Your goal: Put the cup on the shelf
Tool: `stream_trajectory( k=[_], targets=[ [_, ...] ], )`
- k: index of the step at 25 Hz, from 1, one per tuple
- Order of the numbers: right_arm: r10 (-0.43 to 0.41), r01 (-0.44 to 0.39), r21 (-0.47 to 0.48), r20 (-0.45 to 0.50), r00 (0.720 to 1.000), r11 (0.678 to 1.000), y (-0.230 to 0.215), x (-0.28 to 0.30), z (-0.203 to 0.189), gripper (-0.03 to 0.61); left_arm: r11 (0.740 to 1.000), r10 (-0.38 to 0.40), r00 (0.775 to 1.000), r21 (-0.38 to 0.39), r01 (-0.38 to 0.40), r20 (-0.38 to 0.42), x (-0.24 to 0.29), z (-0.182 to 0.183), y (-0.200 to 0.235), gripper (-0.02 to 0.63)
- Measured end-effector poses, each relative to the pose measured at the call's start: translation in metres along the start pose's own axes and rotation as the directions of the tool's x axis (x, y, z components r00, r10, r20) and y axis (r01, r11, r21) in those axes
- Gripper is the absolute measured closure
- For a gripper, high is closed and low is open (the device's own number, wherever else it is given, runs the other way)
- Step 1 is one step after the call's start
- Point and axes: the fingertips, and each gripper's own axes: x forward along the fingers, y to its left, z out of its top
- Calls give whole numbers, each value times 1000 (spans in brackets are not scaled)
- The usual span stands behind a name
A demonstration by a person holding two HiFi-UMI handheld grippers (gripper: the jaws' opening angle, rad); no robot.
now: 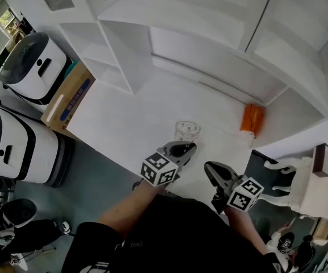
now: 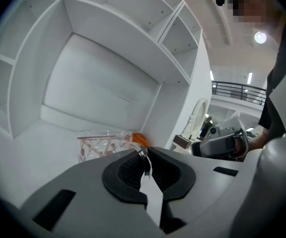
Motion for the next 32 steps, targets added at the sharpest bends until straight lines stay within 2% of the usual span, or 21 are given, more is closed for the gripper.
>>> stream_trajectory(
  k=[6,10,18,22,25,32],
  targets=[
    [2,-2,21,17,1000,1000,33,57,-11,561,1000,-1,1000,32,0,14,-59,21,22,592],
    [21,-21,-24,28,999,999,69,100,-5,561,999,5,999,45,-7,45,-107,31,41,592],
    [15,-13,-78,38,999,997,125,183,-12,561,999,35,996,4,-36,85,-213,25,92,592],
    [16,-13,-88,40,999,996,152,223,-20,561,998,49,996,39,-52,70,-257,23,113,592],
    [21,-17,-90,50,999,996,167,246,-24,561,996,46,998,78,-50,46,-278,23,125,592],
    [22,-19,-71,33,999,997,173,270,-34,561,998,49,997,33,-51,66,-300,30,147,592]
  ],
)
